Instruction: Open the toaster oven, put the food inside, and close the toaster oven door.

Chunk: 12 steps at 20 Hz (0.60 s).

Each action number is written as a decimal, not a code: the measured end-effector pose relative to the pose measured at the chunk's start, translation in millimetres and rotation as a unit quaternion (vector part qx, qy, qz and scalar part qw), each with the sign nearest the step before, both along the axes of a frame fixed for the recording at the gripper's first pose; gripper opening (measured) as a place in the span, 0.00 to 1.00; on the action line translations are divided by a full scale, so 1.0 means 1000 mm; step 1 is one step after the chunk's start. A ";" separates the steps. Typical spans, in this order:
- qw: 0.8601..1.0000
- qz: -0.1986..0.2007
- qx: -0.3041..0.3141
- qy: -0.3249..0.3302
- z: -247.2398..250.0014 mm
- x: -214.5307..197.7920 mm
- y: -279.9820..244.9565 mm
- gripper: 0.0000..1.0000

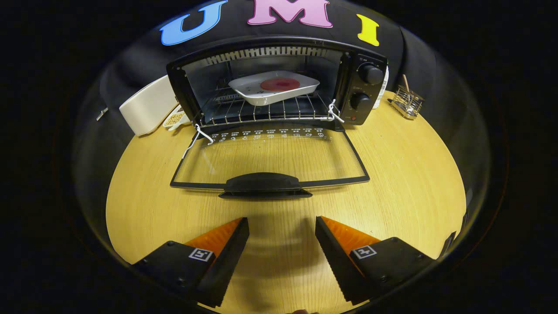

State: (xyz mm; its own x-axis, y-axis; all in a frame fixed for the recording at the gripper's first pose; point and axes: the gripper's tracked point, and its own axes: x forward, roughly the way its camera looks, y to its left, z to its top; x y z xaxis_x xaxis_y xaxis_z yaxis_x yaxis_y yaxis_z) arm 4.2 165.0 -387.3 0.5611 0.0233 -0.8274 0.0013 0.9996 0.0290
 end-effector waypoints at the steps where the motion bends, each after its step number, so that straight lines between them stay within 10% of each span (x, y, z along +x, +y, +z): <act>1: 1.000 -0.001 0.000 0.002 -0.003 0.003 0.001 0.99; 12: 1.000 0.001 -0.011 0.016 -0.012 0.027 0.018 0.99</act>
